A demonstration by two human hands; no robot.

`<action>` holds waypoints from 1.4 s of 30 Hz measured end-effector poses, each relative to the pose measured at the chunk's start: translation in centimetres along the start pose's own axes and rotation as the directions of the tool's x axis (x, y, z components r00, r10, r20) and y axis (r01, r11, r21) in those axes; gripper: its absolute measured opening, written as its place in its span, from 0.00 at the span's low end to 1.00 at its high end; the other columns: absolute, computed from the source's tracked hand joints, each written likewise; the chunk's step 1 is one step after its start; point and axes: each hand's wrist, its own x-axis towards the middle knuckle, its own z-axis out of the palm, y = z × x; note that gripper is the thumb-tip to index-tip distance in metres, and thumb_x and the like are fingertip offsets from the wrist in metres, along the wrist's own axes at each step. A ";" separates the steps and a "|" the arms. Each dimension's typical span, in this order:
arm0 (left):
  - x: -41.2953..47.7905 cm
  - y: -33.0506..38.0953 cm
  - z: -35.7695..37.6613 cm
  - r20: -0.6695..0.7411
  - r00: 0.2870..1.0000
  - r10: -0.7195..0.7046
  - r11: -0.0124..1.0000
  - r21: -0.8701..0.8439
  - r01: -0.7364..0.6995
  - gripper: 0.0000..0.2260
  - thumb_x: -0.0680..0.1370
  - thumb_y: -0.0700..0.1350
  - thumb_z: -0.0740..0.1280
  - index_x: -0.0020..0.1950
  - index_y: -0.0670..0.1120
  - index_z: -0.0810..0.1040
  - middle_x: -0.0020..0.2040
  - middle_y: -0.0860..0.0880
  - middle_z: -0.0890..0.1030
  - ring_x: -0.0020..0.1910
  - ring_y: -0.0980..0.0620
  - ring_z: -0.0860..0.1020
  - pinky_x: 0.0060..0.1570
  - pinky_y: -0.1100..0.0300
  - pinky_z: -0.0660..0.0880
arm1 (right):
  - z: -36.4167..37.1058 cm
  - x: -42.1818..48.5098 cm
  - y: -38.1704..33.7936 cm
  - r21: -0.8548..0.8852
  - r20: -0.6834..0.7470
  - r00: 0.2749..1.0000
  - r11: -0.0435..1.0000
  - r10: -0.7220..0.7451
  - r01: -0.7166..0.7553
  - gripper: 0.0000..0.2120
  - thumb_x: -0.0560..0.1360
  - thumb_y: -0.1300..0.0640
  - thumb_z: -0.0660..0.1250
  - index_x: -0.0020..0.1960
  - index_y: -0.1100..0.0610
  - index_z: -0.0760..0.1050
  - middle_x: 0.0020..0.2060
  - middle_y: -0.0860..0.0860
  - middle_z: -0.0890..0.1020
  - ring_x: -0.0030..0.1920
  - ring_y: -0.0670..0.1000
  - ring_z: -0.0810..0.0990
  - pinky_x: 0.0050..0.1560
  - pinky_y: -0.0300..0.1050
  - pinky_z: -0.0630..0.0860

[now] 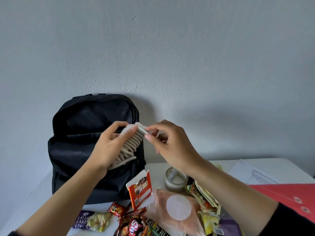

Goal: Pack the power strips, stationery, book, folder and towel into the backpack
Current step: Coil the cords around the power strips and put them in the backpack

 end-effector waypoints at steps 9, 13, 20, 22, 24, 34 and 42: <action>-1.8 0.4 -0.5 0.554 0.811 -0.188 0.718 -0.486 0.499 0.24 0.81 0.63 0.62 0.56 0.43 0.84 0.43 0.41 0.81 0.32 0.43 0.80 0.32 0.53 0.80 | -0.2 -0.5 1.9 0.240 0.351 0.932 0.952 0.095 -0.188 0.29 0.75 0.30 0.62 0.40 0.58 0.75 0.32 0.56 0.68 0.34 0.49 0.67 0.39 0.43 0.65; -1.6 -0.3 -1.3 0.611 0.772 -0.176 0.812 -0.353 0.465 0.23 0.80 0.62 0.65 0.52 0.41 0.84 0.37 0.39 0.81 0.28 0.41 0.80 0.27 0.56 0.77 | -1.4 0.6 3.0 -0.221 0.477 0.870 0.975 0.127 -0.021 0.49 0.65 0.19 0.57 0.42 0.69 0.76 0.39 0.67 0.77 0.42 0.62 0.75 0.49 0.30 0.64; -1.0 0.9 -0.5 0.636 0.750 -0.181 0.873 0.455 -0.174 0.17 0.75 0.64 0.72 0.61 0.61 0.78 0.53 0.55 0.84 0.50 0.57 0.82 0.52 0.56 0.74 | -0.9 1.3 3.6 -0.549 0.572 0.787 0.821 0.231 0.157 0.15 0.70 0.41 0.75 0.47 0.53 0.82 0.40 0.51 0.84 0.43 0.51 0.82 0.46 0.48 0.72; -1.0 0.4 0.5 0.613 0.762 -0.211 0.769 0.585 -0.257 0.23 0.71 0.70 0.71 0.61 0.63 0.72 0.48 0.55 0.85 0.44 0.55 0.83 0.49 0.52 0.79 | -0.5 1.7 2.8 -0.562 0.546 0.794 0.819 0.265 0.113 0.09 0.72 0.49 0.76 0.49 0.51 0.82 0.42 0.50 0.85 0.44 0.53 0.83 0.49 0.49 0.76; -0.7 -0.7 0.9 0.533 0.827 -0.178 0.629 0.708 -0.321 0.30 0.67 0.77 0.67 0.61 0.63 0.66 0.46 0.54 0.85 0.41 0.55 0.84 0.50 0.49 0.80 | -0.1 2.1 1.9 -0.522 0.498 0.821 0.852 0.279 0.027 0.04 0.75 0.54 0.74 0.47 0.53 0.82 0.41 0.52 0.85 0.42 0.56 0.82 0.46 0.51 0.79; 0.1 -2.3 0.0 0.189 0.980 0.067 0.842 0.516 -0.158 0.22 0.70 0.76 0.62 0.61 0.73 0.74 0.52 0.64 0.83 0.50 0.61 0.82 0.56 0.51 0.80 | 1.4 -0.2 0.7 -0.292 0.105 0.992 0.952 -0.065 0.094 0.14 0.85 0.52 0.61 0.64 0.55 0.80 0.47 0.51 0.84 0.50 0.50 0.81 0.50 0.48 0.78; -0.8 -2.2 0.3 0.009 0.981 0.194 0.926 0.330 -0.186 0.17 0.74 0.64 0.69 0.61 0.63 0.77 0.49 0.65 0.82 0.46 0.59 0.84 0.50 0.53 0.83 | 1.6 -0.3 0.7 0.330 0.053 0.975 0.918 0.214 -0.219 0.13 0.84 0.49 0.62 0.61 0.50 0.83 0.53 0.43 0.85 0.55 0.39 0.80 0.52 0.34 0.75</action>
